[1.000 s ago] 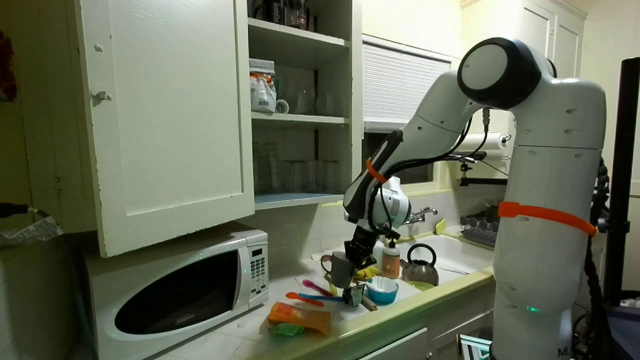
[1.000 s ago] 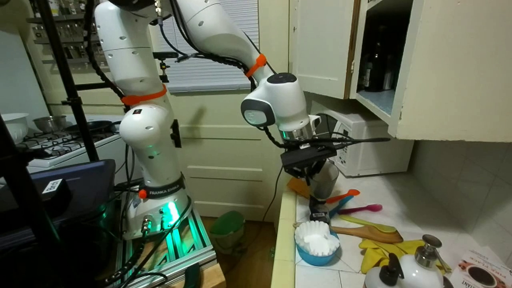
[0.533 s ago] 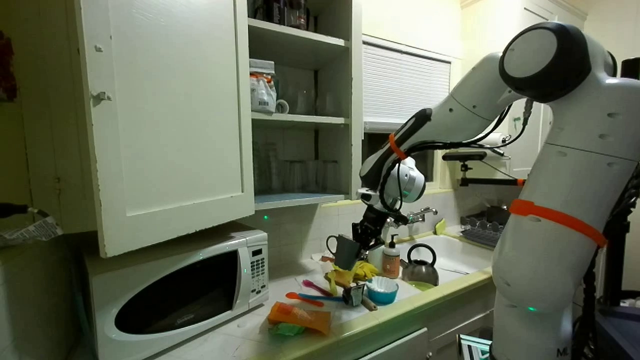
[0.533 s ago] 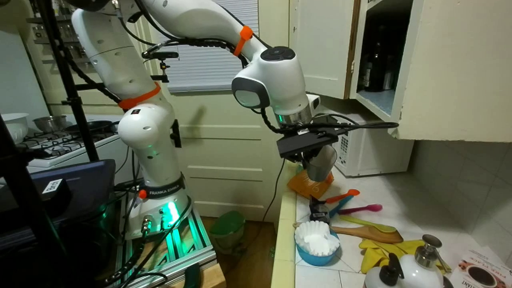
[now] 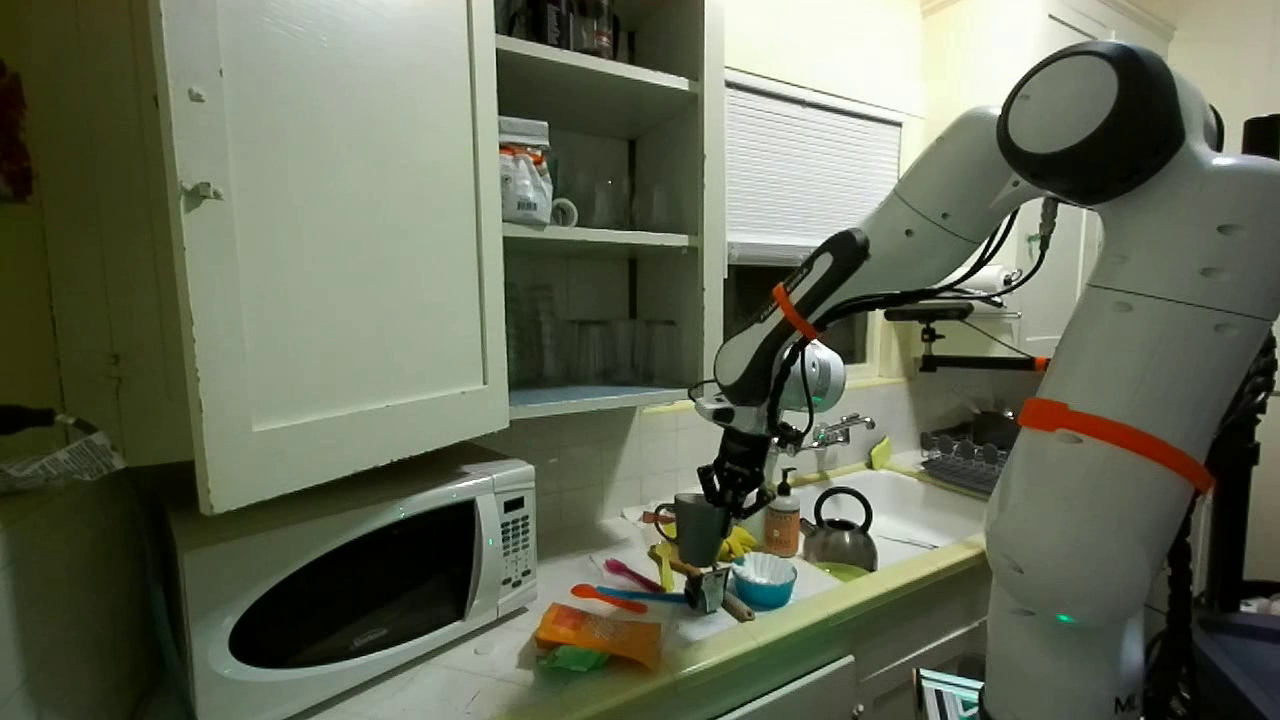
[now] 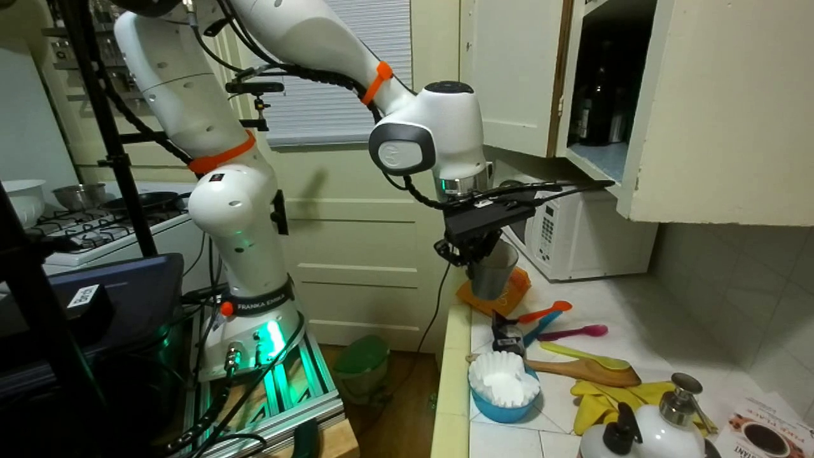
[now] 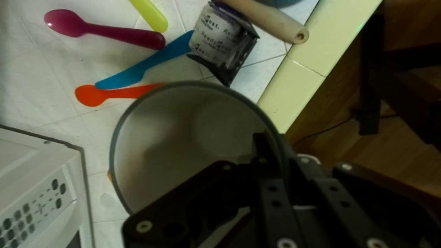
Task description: Place the grey mug upright.
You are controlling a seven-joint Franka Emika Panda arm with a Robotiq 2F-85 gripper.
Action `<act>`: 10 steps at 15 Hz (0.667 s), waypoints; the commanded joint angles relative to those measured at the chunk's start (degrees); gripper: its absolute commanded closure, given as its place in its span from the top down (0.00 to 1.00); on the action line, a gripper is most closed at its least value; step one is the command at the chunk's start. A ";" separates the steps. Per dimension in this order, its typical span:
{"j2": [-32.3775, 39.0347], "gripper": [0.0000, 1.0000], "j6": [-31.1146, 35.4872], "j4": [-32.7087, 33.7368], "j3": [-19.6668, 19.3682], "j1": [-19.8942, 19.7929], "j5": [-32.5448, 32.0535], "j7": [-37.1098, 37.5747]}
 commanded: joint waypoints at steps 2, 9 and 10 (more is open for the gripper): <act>-1.51 0.02 0.87 -1.49 5.82 -1.20 -19.13 9.70; 0.07 0.09 0.32 -0.93 4.54 2.15 -25.69 8.85; 0.19 0.02 0.32 -0.93 4.46 2.14 -25.67 8.84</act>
